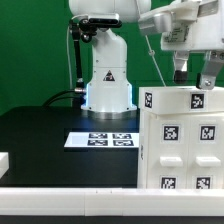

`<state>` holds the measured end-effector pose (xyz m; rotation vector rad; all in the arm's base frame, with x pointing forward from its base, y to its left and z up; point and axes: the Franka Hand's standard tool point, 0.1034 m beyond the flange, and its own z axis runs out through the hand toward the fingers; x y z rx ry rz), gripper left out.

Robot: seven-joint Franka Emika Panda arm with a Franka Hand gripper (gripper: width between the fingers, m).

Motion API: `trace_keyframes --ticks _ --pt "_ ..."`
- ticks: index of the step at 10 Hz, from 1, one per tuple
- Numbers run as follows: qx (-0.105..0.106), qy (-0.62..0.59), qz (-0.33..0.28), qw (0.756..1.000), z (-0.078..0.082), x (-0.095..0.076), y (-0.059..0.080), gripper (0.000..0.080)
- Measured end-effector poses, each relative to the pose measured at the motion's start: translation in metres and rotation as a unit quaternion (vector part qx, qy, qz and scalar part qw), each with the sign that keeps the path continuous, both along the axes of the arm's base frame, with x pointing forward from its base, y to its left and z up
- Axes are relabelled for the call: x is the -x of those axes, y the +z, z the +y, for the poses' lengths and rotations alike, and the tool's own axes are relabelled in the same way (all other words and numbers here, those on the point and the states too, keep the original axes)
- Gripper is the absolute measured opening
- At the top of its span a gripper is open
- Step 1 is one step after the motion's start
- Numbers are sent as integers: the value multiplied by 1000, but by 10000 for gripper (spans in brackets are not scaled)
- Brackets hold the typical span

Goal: Assemble cabinet

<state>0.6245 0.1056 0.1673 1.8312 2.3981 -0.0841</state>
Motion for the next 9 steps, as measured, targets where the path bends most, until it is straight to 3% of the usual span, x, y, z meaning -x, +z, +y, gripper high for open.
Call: trace_keyframes --ticks 3,9 --pt "18 86 12 996 -8 2 -3 649" --pt "20 56 19 998 -12 2 -12 649"
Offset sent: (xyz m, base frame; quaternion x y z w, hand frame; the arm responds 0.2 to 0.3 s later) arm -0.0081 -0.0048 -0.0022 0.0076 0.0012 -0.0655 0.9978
